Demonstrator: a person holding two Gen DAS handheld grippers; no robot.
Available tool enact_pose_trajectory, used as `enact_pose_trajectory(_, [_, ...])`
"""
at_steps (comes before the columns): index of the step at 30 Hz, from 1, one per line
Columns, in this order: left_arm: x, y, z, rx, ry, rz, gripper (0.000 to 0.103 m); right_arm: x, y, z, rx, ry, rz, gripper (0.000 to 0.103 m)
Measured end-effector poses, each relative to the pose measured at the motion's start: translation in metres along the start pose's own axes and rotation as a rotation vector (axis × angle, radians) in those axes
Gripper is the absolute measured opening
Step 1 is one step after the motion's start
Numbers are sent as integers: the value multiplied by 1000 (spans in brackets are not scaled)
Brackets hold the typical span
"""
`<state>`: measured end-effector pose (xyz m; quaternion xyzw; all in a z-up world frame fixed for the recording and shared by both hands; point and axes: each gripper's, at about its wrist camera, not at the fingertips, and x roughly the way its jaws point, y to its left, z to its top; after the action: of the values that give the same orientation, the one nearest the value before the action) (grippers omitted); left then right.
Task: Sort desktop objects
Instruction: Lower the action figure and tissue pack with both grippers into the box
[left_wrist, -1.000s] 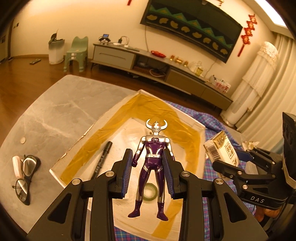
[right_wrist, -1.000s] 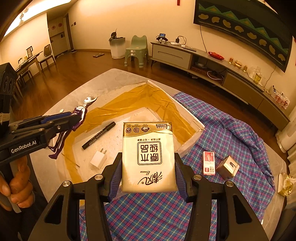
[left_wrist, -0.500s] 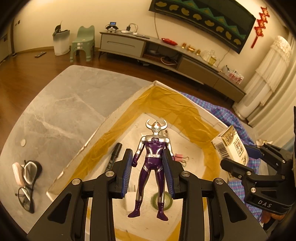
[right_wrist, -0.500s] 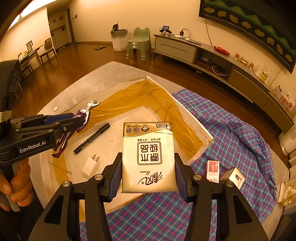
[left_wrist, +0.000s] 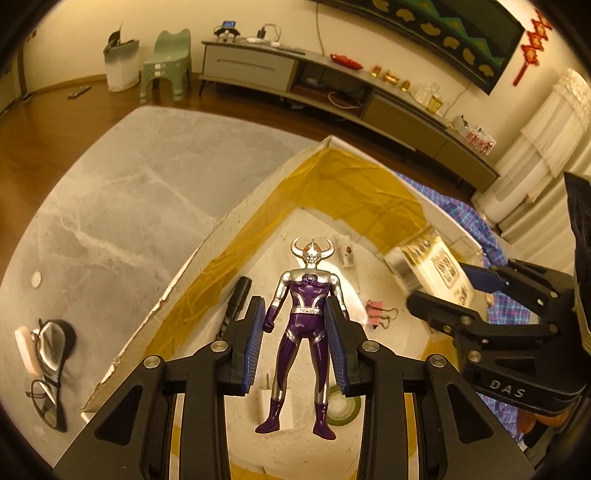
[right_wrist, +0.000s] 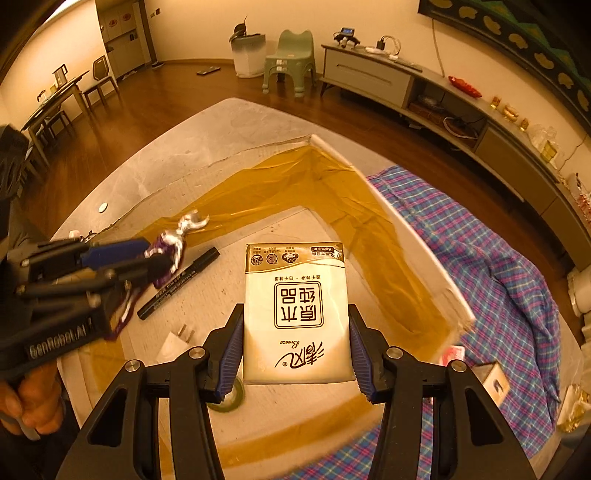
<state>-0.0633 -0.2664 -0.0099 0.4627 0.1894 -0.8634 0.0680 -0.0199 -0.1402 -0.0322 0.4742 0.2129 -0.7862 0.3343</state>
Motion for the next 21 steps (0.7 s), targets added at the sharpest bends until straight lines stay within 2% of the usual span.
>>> enact_pose_trajectory(7, [13, 9, 3, -84, 47, -25, 34, 25, 14, 19, -42, 56, -22, 53])
enact_pose_trajectory(21, [16, 4, 4, -103, 77, -21, 34, 54, 18, 57, -14, 121, -22, 53])
